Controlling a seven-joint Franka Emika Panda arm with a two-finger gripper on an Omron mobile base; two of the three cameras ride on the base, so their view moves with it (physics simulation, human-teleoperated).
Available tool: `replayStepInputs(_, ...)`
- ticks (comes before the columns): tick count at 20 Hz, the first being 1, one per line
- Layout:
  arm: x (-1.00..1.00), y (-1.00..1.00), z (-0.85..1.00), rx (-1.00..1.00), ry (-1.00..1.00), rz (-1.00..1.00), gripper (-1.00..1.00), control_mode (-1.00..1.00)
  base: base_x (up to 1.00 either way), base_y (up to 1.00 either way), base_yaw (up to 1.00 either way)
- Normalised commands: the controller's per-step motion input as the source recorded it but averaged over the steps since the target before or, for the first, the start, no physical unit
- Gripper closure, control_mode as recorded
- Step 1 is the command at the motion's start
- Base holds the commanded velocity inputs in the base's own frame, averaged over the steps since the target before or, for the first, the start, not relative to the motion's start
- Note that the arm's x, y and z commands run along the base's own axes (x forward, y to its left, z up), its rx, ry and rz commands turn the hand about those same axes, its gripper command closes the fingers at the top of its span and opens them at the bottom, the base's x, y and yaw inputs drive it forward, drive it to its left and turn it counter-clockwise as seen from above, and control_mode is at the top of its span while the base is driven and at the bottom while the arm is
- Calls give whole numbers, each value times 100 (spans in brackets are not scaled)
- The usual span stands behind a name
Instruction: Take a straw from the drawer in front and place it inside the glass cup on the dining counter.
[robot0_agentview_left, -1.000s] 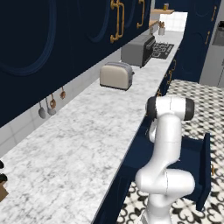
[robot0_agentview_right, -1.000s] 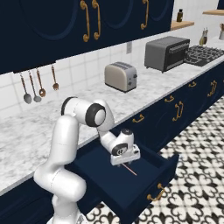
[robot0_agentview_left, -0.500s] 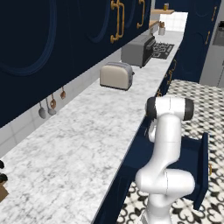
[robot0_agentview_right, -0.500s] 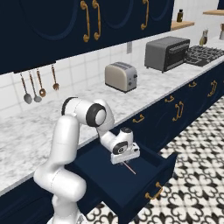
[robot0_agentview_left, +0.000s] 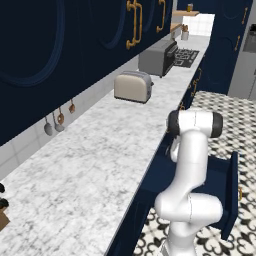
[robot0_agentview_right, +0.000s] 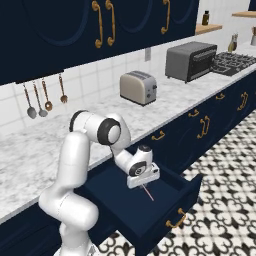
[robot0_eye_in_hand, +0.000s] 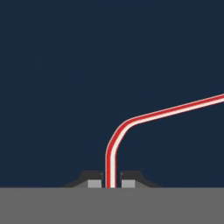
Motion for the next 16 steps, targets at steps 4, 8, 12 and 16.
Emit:
replayStepInputs(4, -45, 0, 74, 0, -1, 2, 100, -100, 0, 0, 0)
replayStepInputs(8, -47, 0, 100, 0, 0, 2, 100, -100, 0, 0, 0)
replayStepInputs(12, -46, 0, 100, 0, 0, 1, 100, -100, 0, 0, 0)
replayStepInputs(16, -44, 0, 100, 0, 0, 1, 100, -100, 0, 0, 0)
